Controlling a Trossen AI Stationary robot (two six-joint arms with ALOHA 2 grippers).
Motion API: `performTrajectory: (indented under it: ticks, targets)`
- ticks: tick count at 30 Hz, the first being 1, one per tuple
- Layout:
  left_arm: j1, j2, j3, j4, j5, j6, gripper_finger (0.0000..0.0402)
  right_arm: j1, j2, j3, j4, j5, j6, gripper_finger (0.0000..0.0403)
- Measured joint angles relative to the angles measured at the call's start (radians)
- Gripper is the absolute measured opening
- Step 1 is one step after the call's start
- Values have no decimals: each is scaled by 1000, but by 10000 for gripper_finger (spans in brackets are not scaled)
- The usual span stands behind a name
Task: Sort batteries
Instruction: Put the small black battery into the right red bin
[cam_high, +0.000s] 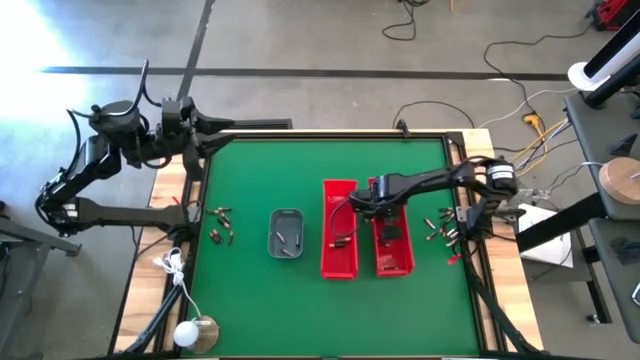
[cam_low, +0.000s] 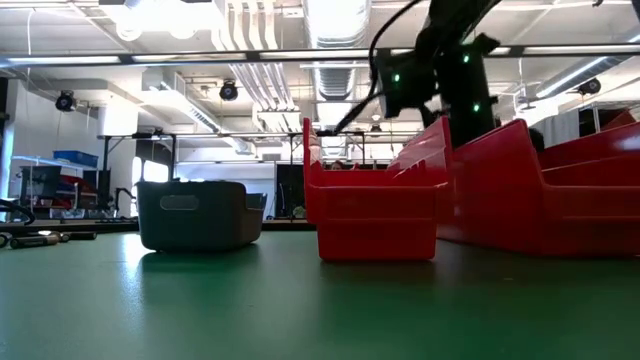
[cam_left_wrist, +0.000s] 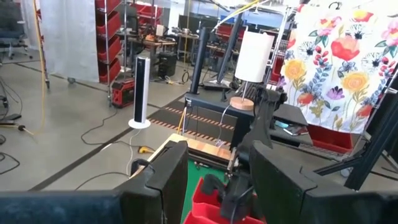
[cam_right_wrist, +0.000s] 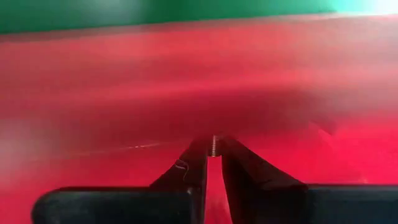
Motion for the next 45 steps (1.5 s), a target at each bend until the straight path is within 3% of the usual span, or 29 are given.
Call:
performTrajectory:
  ticks: [9,18,22,29,33,36,41,45]
  targets:
    - [0,-1,0,1,0,0,151,-31,69,3,55,-8,-25,33]
    - [0,-9,0,3,0,0,151,-31,47,-2,48,-2,-2,97]
    - [0,-13,0,3,0,0,151,-32,5,7,-20,8,50,128]
    - [0,-19,0,5,-1,8,151,-56,-187,82,-163,3,136,166]
    - [0,-14,0,6,-2,21,151,-135,-319,74,-173,14,400,178]
    - [0,-8,0,14,-2,36,151,-209,-405,28,-170,104,688,184]
    - [0,5,0,51,-8,75,151,-335,-533,-140,-161,217,1264,178]
    - [0,13,0,46,-9,106,151,-376,-595,-303,-118,212,1558,164]
